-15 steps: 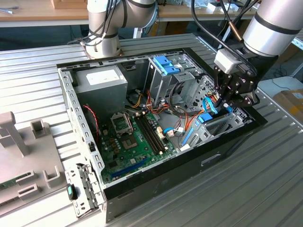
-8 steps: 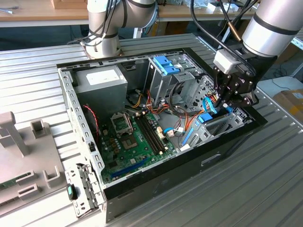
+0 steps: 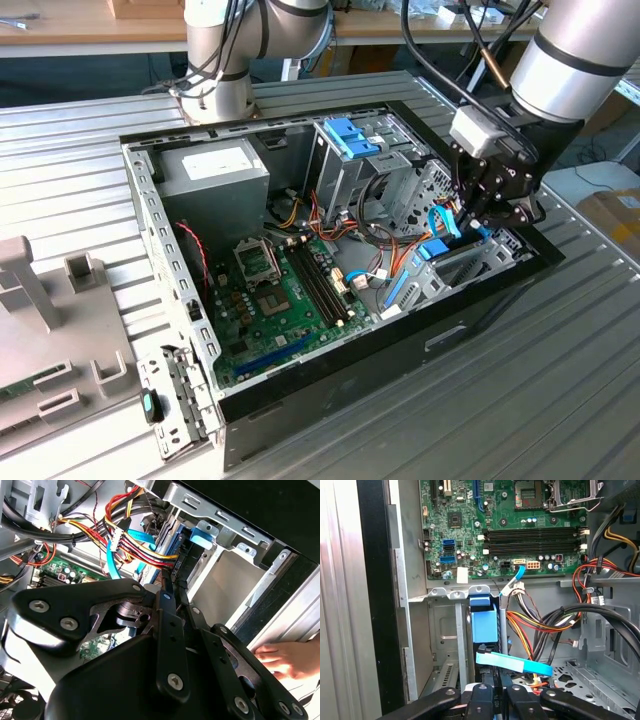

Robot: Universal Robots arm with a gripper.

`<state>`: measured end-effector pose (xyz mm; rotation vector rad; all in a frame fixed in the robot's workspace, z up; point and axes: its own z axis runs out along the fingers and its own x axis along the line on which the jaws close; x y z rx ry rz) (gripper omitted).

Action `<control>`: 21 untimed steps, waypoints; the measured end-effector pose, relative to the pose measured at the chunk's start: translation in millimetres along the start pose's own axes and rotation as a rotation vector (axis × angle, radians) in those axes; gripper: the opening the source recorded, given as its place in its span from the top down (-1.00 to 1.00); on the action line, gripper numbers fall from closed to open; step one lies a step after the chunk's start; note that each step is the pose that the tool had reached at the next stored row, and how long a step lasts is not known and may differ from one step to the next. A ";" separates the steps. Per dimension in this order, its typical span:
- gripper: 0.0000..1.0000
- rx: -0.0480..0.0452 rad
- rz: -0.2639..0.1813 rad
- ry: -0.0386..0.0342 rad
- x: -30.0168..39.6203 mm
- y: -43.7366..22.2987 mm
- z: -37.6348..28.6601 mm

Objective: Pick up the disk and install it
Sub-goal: 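Insert the first disk wire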

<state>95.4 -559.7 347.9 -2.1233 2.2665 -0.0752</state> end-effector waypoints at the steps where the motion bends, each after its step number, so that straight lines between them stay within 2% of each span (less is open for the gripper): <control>1: 0.67 0.0000 0.000 0.0000 0.0 0.0 0.0; 21: 0.67 -0.0002 0.015 0.0010 0.0 -0.6 0.5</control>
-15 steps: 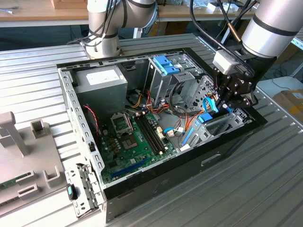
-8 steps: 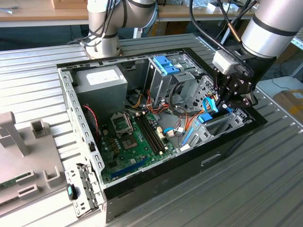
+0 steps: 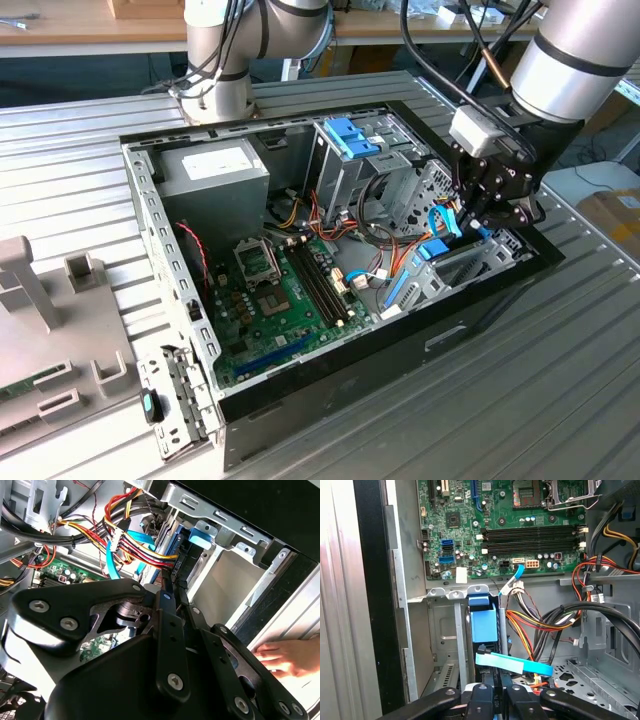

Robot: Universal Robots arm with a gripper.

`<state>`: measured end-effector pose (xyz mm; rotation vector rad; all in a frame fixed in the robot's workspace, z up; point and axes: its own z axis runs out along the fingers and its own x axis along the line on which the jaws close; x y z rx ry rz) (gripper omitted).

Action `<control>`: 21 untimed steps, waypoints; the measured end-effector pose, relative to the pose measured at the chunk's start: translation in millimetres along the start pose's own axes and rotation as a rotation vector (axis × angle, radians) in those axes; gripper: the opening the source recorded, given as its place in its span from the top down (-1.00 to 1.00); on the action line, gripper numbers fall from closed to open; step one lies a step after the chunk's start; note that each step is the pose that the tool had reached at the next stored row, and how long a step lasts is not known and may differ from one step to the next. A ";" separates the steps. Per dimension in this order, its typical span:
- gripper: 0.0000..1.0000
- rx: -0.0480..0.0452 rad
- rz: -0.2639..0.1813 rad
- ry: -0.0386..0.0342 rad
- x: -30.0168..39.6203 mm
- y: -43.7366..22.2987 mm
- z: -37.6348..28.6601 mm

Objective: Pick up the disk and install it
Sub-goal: 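Insert the first disk wire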

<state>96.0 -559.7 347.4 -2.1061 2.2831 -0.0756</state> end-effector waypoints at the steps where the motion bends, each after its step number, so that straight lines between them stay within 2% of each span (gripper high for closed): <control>1: 0.67 0.0000 0.000 -0.0002 -0.1 0.0 0.1; 12: 0.67 0.0000 0.000 -0.0002 -0.1 0.2 3.0; 17: 0.67 0.0001 0.001 -0.0001 0.0 -0.2 -3.8; 19: 0.67 0.0002 0.005 -0.0001 0.0 -0.2 -3.9; 21: 0.67 0.0000 0.026 0.0016 0.0 -0.2 -3.9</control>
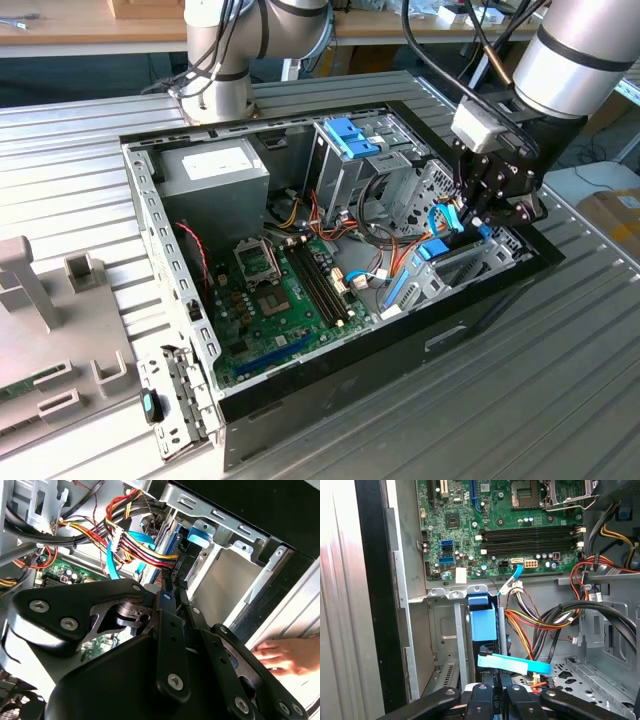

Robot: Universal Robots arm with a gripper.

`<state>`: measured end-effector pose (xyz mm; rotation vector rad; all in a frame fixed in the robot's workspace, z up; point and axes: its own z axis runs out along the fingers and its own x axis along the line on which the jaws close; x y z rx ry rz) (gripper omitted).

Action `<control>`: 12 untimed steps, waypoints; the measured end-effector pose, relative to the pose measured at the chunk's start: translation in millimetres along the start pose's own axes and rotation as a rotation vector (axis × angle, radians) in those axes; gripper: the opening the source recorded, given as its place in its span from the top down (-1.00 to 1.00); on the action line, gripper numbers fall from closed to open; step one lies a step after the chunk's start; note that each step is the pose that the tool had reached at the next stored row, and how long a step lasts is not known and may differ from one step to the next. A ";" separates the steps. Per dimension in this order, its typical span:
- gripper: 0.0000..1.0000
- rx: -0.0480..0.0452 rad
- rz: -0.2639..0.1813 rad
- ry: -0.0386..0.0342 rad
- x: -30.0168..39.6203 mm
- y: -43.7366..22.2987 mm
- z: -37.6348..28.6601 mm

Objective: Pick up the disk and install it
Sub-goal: 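Insert the first disk wire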

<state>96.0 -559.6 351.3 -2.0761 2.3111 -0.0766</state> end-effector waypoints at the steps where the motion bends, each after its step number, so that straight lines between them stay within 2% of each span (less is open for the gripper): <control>1: 0.67 -0.0001 0.011 0.0007 0.0 0.0 0.0; 9: 0.67 -0.0002 0.019 0.0008 -1.2 1.5 3.0; 12: 0.67 0.0006 -0.017 0.0034 -2.1 1.7 5.1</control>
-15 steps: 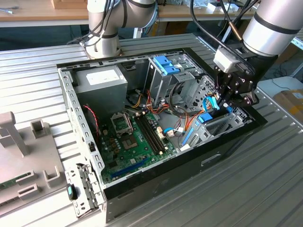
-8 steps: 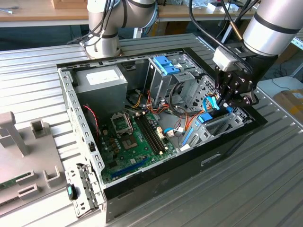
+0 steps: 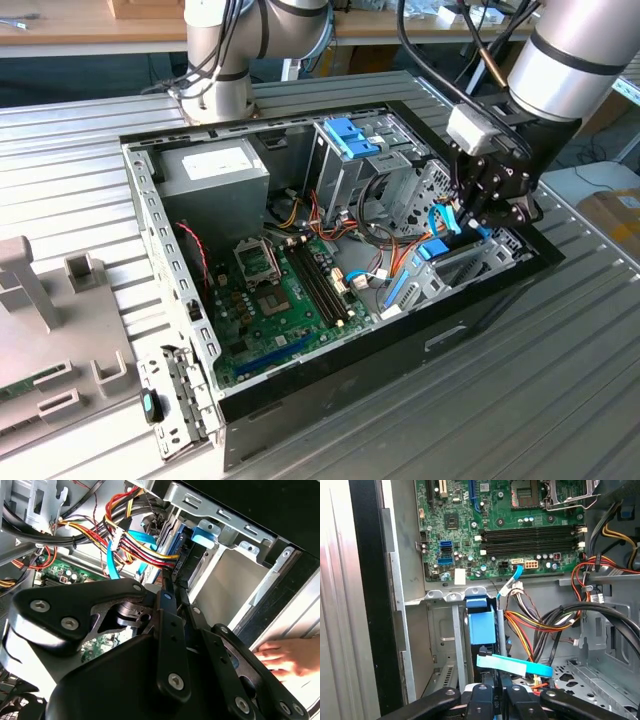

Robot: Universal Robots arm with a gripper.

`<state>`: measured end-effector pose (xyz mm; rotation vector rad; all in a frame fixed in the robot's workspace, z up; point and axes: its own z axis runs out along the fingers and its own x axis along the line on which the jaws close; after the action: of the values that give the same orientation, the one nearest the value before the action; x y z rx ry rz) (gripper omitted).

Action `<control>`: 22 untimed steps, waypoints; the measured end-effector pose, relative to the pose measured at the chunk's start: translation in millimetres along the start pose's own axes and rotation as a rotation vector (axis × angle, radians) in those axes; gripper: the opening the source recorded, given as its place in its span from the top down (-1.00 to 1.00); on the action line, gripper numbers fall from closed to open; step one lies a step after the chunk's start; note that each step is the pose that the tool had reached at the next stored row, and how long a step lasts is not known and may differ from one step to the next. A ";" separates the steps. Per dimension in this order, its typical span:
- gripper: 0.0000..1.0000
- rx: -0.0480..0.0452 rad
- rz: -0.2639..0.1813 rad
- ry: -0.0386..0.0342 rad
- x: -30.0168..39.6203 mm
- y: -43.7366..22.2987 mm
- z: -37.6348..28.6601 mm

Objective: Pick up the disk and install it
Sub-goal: 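Insert the first disk wire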

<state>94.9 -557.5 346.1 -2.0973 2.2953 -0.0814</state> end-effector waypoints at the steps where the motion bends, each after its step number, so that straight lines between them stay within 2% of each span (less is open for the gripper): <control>1: 0.67 0.0000 0.000 0.0002 0.0 0.1 0.9; 16: 0.67 0.0000 0.000 0.0003 0.0 -0.7 2.5; 22: 0.67 0.0000 0.000 0.0014 -0.1 -0.4 7.7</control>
<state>95.7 -557.6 338.5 -2.0983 2.2956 -0.0829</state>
